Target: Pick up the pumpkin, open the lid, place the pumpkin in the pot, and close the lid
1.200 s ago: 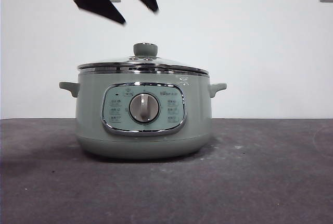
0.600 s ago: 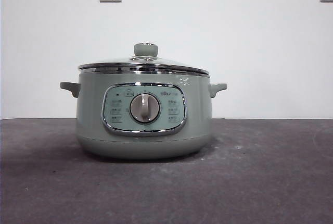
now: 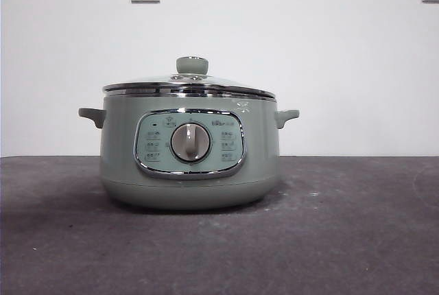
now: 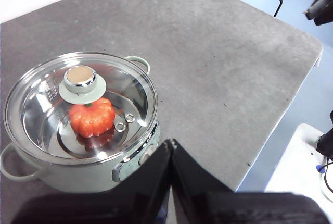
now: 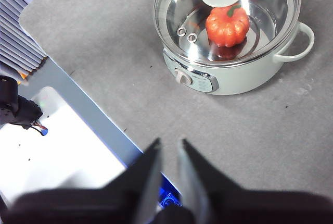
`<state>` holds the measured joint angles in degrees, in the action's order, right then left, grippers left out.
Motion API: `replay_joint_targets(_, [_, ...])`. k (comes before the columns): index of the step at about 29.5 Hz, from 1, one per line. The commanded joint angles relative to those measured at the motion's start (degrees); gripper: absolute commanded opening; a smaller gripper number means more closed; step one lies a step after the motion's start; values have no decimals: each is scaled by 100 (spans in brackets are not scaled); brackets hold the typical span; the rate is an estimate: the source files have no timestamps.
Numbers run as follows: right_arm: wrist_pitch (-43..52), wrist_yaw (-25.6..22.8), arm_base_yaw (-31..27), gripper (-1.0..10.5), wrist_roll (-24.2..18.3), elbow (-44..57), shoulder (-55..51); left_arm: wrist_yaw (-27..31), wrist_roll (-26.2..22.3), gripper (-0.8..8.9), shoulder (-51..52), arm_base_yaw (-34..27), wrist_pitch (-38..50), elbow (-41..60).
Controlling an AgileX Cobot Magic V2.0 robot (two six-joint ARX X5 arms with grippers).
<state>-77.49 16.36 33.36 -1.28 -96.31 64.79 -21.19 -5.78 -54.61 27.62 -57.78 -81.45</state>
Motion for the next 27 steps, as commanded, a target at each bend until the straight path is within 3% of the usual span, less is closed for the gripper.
replay_joint_targets(1, [-55, -2, 7, 0, 50, -2, -33, 2, 20, -4, 7, 17, -55, -4])
replay_joint_targets(19, [-59, -4, 7, 0, 52, -2, -33, 195, 37, -4, 7, 13, -2, -4])
replay_joint_targets(23, [-61, -11, 7, 0, 52, -2, -33, 782, -7, -4, 146, -361, 542, 0])
replay_joint_targets(27, [-61, -17, 7, 0, 52, -2, -33, 774, -31, -4, 540, -1054, 1263, 286])
